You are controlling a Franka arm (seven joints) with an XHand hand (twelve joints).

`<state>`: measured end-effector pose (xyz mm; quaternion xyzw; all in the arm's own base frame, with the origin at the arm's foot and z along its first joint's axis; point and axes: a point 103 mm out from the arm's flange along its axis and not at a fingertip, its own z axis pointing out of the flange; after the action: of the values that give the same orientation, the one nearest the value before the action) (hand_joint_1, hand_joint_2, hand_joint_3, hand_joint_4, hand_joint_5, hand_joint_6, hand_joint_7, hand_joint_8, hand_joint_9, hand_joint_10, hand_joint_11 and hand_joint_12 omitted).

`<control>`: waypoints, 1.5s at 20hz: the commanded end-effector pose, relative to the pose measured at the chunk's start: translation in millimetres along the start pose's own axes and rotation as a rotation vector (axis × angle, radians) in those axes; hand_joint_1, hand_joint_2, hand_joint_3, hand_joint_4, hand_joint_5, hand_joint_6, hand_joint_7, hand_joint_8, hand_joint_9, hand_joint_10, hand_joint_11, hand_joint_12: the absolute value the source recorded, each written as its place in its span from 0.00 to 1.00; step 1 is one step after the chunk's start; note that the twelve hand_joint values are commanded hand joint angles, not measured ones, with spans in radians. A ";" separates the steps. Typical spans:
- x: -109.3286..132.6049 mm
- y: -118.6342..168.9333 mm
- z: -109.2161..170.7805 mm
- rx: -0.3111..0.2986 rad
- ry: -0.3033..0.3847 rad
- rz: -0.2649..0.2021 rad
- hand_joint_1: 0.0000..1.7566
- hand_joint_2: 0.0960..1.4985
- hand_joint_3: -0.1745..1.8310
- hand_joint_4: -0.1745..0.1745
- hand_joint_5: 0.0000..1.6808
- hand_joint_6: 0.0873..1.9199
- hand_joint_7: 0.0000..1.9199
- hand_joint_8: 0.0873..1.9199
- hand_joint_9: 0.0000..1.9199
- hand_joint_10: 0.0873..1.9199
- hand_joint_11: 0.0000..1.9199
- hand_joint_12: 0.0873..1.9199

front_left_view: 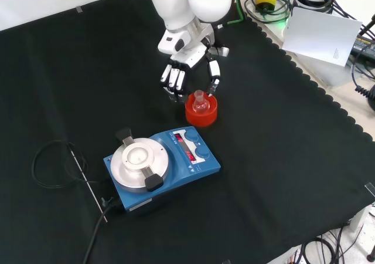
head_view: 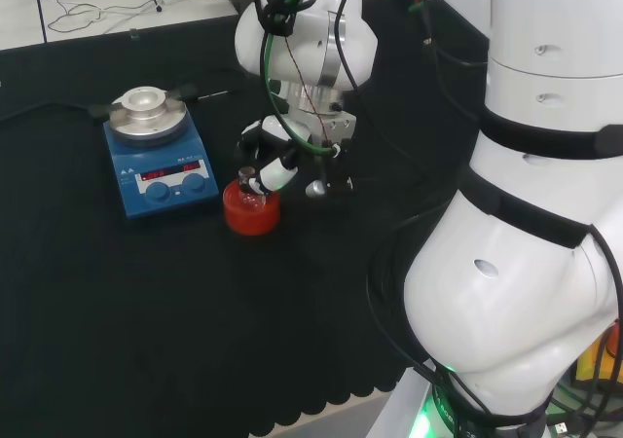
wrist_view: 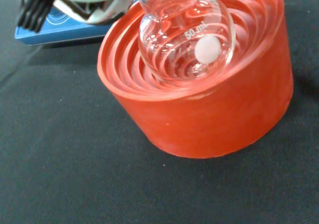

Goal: Pick up the round-bottom flask.

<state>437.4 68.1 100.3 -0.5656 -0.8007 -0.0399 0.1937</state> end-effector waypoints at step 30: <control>2.8 3.8 1.0 -0.011 -0.072 -0.003 0.58 0.49 0.33 0.75 0.64 0.39 0.30 0.34 0.41 0.27 0.23 0.67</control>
<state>439.7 71.6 98.7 -0.5641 -0.8067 -0.0255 0.1744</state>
